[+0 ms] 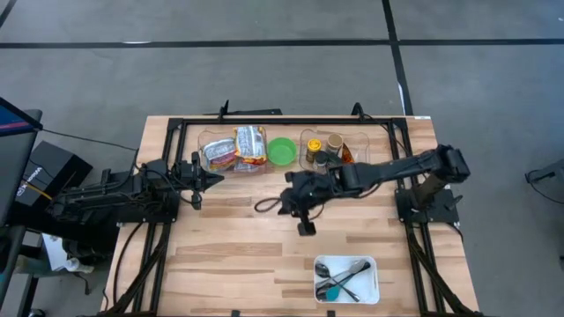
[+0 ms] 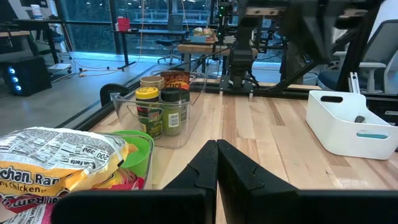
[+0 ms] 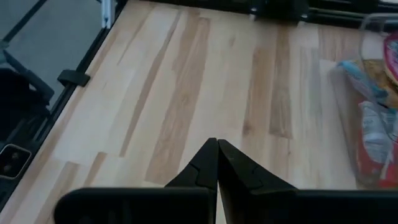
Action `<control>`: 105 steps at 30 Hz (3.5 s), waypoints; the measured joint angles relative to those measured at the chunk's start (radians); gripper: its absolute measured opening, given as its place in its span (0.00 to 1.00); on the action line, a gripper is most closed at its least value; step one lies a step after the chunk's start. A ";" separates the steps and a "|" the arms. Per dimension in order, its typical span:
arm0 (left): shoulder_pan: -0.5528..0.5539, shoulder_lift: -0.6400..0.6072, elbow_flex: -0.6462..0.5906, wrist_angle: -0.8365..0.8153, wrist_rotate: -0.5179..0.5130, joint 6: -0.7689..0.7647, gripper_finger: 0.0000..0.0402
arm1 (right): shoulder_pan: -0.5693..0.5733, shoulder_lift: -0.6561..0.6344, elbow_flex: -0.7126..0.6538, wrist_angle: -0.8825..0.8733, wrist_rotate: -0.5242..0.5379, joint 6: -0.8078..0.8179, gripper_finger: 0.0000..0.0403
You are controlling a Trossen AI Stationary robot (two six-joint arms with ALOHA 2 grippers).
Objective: Pick & Place Food Item
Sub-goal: Return to Home Position
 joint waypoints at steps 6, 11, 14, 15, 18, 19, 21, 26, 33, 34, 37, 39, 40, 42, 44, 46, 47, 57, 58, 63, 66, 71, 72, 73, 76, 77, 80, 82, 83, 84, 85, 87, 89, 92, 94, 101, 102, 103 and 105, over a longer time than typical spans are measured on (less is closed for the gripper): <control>0.000 0.000 0.000 0.000 0.000 0.000 0.00 | -0.058 0.000 0.000 0.000 -0.010 0.065 0.00; 0.000 0.000 0.000 0.000 0.000 0.000 0.00 | -0.093 -0.033 0.000 -0.009 -0.030 0.028 0.00; 0.000 0.000 0.000 0.000 0.000 0.000 0.00 | -0.098 -0.067 0.000 -0.019 -0.034 -0.008 0.00; 0.000 0.000 0.000 0.000 0.000 0.000 0.00 | -0.097 -0.083 0.000 -0.026 -0.034 -0.010 0.00; 0.000 0.000 0.000 0.000 0.000 0.000 0.00 | -0.095 -0.135 0.000 -0.054 -0.034 -0.006 0.00; 0.000 0.000 0.000 0.000 0.000 0.000 0.00 | -0.095 -0.154 0.000 -0.073 -0.034 -0.007 0.00; 0.000 0.000 0.000 0.001 0.000 0.000 0.00 | -0.090 -0.190 0.000 -0.106 -0.033 -0.012 0.00; 0.000 0.000 0.000 0.001 0.000 0.000 0.00 | -0.074 -0.308 -0.019 -0.175 -0.011 -0.032 0.00; 0.000 0.000 0.000 0.001 0.000 0.000 0.00 | -0.052 -0.568 -0.245 -0.076 0.030 -0.025 0.00; 0.000 0.000 0.000 0.001 0.000 0.000 0.00 | -0.050 -0.610 -0.294 -0.046 0.039 -0.020 0.00; 0.000 0.000 0.000 0.001 0.000 0.000 0.00 | -0.053 -0.734 -0.450 0.048 0.047 0.006 0.00; 0.000 0.000 0.000 0.001 0.000 0.000 0.00 | -0.061 -0.812 -0.550 0.103 0.048 0.024 0.00; 0.000 0.000 0.000 0.001 0.000 0.000 0.00 | -0.065 -0.848 -0.597 0.133 0.048 0.033 0.00; 0.000 0.000 0.000 0.001 0.000 0.000 0.00 | -0.074 -0.916 -0.690 0.184 0.049 0.062 0.00; 0.000 0.000 0.000 0.001 0.000 0.000 0.00 | -0.082 -0.978 -0.777 0.250 0.050 0.090 0.00; 0.000 0.000 0.000 0.001 0.000 0.000 0.00 | -0.091 -1.037 -0.862 0.312 0.049 0.103 0.00; 0.000 0.000 0.000 0.001 0.000 0.000 0.00 | -0.094 -1.065 -0.902 0.345 0.050 0.104 0.00; 0.000 0.000 0.000 0.001 0.000 0.000 0.00 | -0.119 -1.350 -1.101 0.430 0.048 0.163 0.00; 0.000 0.000 0.000 0.001 0.000 0.000 0.00 | -0.119 -1.377 -1.107 0.419 0.047 0.162 0.00; 0.000 0.000 0.000 0.001 0.000 0.000 0.00 | -0.119 -1.496 -1.127 0.349 0.046 0.158 0.00; 0.000 0.000 0.000 0.001 0.000 0.000 0.00 | -0.119 -1.548 -1.126 0.324 0.045 0.157 0.00; 0.000 0.000 0.000 0.001 0.000 0.000 0.00 | -0.117 -1.608 -1.127 0.264 0.045 0.143 0.00; 0.000 0.000 0.000 0.001 0.000 0.000 0.00 | -0.117 -1.622 -1.127 0.252 0.045 0.140 0.00; 0.000 0.000 0.000 0.001 0.000 0.000 0.00 | -0.117 -1.635 -1.127 0.241 0.045 0.138 0.00; 0.000 0.000 0.000 0.001 0.000 0.000 0.00 | -0.117 -1.665 -1.127 0.229 0.045 0.131 0.00; 0.000 0.000 0.000 0.001 0.000 0.000 0.00 | -0.117 -1.675 -1.127 0.225 0.045 0.129 0.00; 0.000 0.000 0.000 0.001 0.000 0.000 0.00 | -0.117 -1.686 -1.127 0.215 0.045 0.128 0.00; 0.000 0.000 0.000 0.001 0.000 0.000 0.00 | -0.117 -1.685 -1.127 0.216 0.045 0.125 0.00; 0.000 0.000 0.000 0.001 0.000 0.000 0.00 | -0.117 -1.685 -1.127 0.217 0.045 0.122 0.00; 0.000 0.000 0.000 0.001 0.000 0.000 0.00 | -0.117 -1.685 -1.127 0.217 0.045 0.119 0.00; 0.000 0.000 0.000 0.001 0.000 0.000 0.00 | -0.117 -1.685 -1.127 0.216 0.045 0.118 0.00; 0.000 0.000 0.000 0.001 0.000 0.000 0.00 | -0.117 -1.685 -1.128 0.230 0.045 0.118 0.00; 0.000 0.000 0.000 0.001 0.000 0.000 0.00 | -0.117 -1.683 -1.147 0.262 0.045 0.118 0.00; 0.000 0.000 0.000 0.001 0.000 0.000 0.00 | -0.117 -1.684 -1.200 0.336 0.045 0.118 0.00; 0.000 0.000 0.000 0.001 0.000 0.000 0.00 | -0.117 -1.684 -1.238 0.392 0.045 0.118 0.00; 0.000 0.000 0.000 0.001 0.000 0.000 0.00 | -0.119 -1.684 -1.333 0.545 0.045 0.121 0.00; 0.000 0.000 0.000 0.001 0.000 0.000 0.00 | -0.119 -1.684 -1.344 0.554 0.045 0.121 0.00; 0.000 0.000 0.000 0.001 0.000 0.000 0.00 | -0.119 -1.684 -1.355 0.566 0.046 0.121 0.00; 0.000 0.000 0.000 0.001 0.000 0.000 0.00 | -0.119 -1.684 -1.366 0.573 0.048 0.121 0.00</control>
